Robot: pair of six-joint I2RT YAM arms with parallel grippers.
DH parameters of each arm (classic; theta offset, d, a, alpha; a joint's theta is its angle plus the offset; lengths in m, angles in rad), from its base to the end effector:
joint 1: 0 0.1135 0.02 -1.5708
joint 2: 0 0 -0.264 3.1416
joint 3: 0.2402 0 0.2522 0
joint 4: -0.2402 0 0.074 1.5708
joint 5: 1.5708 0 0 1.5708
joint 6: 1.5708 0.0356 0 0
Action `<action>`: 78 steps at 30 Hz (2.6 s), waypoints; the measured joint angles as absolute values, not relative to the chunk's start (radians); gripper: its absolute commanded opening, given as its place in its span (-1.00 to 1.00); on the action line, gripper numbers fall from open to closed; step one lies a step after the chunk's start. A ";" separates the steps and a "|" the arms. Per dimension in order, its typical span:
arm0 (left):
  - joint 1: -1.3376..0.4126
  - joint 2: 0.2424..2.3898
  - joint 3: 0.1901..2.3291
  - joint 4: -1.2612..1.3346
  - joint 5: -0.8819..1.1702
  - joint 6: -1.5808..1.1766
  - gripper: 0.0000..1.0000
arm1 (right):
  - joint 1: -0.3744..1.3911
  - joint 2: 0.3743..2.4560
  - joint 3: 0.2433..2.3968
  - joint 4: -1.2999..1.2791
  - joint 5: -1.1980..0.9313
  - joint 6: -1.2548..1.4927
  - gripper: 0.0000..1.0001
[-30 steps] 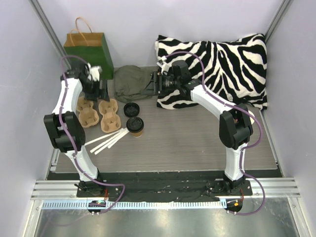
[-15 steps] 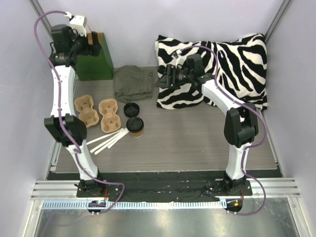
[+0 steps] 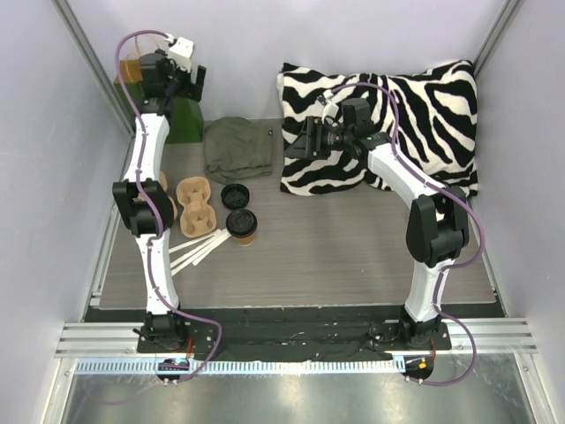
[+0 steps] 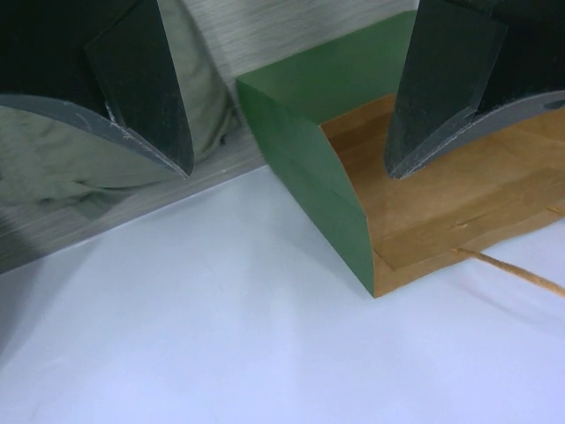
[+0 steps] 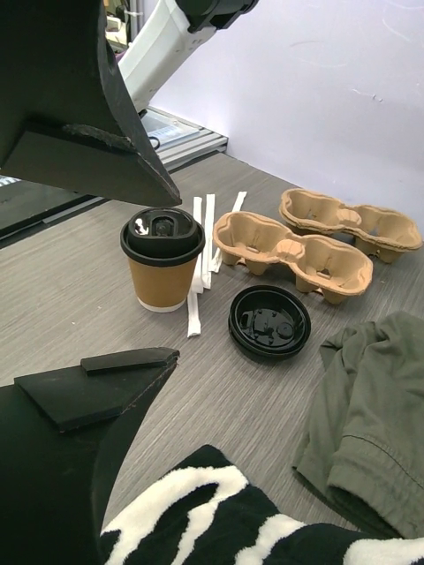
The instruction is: Pack the takeout coffee
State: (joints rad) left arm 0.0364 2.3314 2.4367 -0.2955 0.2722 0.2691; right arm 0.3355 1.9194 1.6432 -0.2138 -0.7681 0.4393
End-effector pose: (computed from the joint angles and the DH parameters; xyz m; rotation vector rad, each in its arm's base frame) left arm 0.5456 0.0103 0.3697 0.3981 1.7082 -0.0169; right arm 0.4169 0.1715 0.3057 -0.3975 2.1128 1.2553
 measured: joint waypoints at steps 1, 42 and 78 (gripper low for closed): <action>0.028 2.340 2.438 -0.289 0.248 0.292 0.83 | 0.334 1.919 1.642 -0.215 -0.768 0.439 0.46; 0.029 2.142 2.411 -0.442 0.248 0.347 -1.00 | 0.053 1.740 1.630 -0.229 -0.838 0.439 0.45; -0.393 1.748 2.142 -0.533 0.537 0.094 0.20 | -0.197 1.560 1.549 -0.307 -0.861 0.455 0.58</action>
